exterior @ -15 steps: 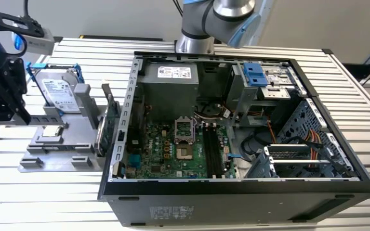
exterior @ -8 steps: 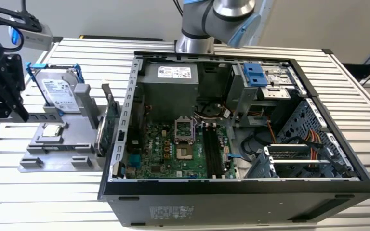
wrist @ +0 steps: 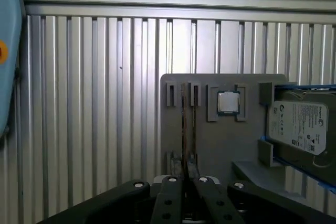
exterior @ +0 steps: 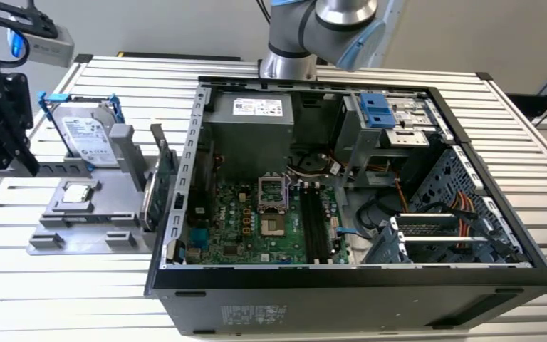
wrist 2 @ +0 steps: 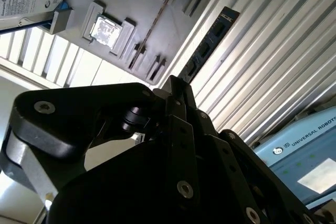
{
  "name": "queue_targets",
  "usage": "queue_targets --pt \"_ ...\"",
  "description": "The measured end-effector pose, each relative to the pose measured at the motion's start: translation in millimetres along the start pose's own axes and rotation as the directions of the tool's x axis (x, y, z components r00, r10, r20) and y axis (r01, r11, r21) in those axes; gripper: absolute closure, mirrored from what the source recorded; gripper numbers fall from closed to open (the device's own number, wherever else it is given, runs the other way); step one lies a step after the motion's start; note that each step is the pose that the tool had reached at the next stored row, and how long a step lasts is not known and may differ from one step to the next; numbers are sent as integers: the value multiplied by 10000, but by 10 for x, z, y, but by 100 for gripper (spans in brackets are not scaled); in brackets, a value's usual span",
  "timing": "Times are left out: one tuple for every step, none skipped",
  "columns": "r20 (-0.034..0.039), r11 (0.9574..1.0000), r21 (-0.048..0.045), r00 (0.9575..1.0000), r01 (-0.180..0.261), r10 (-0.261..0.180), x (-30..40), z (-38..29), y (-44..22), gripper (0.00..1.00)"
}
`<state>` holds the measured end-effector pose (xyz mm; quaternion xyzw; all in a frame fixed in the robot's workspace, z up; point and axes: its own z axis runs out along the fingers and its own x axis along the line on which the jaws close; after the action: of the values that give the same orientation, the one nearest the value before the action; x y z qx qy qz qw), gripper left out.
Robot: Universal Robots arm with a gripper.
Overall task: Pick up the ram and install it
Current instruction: 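Pick up the ram and move it above insertion slot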
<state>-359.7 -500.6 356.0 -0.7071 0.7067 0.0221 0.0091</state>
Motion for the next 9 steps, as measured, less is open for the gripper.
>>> queue_targets --pt "1 10000 0 10000 0 0 0 -10 0 100" --pt "1 10000 1 10000 1 -1 -1 -20 0 100" --pt "0 10000 1 10000 2 -2 -1 -31 -1 100" --pt "0 10000 1 10000 2 -2 -1 -41 0 100" --pt "1 10000 0 10000 2 -2 -2 -52 0 100" --pt "0 10000 0 10000 2 -2 -2 -62 0 100" --pt "0 10000 0 10000 2 -2 -3 -73 0 100" --pt "0 10000 1 10000 0 0 -4 -82 2 100" --pt "1 10000 0 10000 -1 1 -5 -93 2 100"
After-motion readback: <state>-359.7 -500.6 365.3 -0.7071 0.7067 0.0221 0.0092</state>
